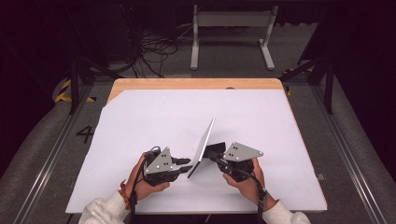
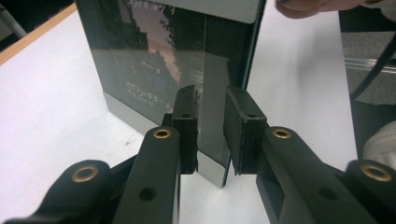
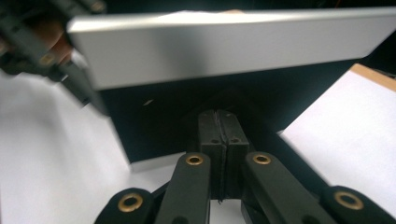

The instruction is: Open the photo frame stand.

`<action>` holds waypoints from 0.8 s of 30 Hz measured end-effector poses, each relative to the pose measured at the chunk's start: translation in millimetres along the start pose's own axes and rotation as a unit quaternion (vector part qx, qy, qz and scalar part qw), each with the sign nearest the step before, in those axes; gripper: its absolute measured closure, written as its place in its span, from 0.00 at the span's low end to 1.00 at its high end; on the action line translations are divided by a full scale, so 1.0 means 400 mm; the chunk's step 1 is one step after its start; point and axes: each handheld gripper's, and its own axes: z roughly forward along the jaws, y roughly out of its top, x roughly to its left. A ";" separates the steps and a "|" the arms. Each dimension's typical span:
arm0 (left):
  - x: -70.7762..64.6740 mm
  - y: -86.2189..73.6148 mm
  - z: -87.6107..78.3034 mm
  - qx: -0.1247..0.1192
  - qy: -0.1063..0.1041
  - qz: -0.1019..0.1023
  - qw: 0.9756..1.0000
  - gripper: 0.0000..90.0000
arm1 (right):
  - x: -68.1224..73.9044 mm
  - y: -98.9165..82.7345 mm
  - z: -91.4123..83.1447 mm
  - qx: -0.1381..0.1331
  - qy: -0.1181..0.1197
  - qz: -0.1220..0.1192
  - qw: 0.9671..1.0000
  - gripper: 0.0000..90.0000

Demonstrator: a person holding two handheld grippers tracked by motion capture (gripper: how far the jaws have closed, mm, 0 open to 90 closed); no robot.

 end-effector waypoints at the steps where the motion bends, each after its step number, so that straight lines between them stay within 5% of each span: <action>1: 0.000 -0.001 0.000 -0.002 -0.002 -0.003 1.000 0.83 | 0.006 -0.003 -0.002 0.003 0.004 -0.002 1.000 1.00; 8: 0.001 -0.003 -0.006 0.000 0.000 -0.003 1.000 0.84 | 0.048 -0.016 -0.041 0.007 0.012 -0.002 1.000 0.92; 12: 0.000 -0.012 -0.003 0.019 -0.004 0.020 1.000 0.84 | 0.064 -0.020 -0.050 0.004 0.019 -0.002 1.000 0.86; 14: 0.005 -0.022 -0.005 0.007 -0.023 0.005 1.000 0.83 | 0.066 -0.023 -0.050 0.006 0.016 0.003 1.000 0.78; 18: 0.002 -0.035 0.012 0.025 -0.024 0.008 0.999 0.82 | 0.065 -0.022 -0.048 0.012 0.008 -0.006 1.000 0.65; 24: -0.006 -0.043 0.033 0.039 -0.038 0.007 0.998 0.82 | 0.073 -0.024 -0.039 0.028 0.001 -0.022 0.999 0.59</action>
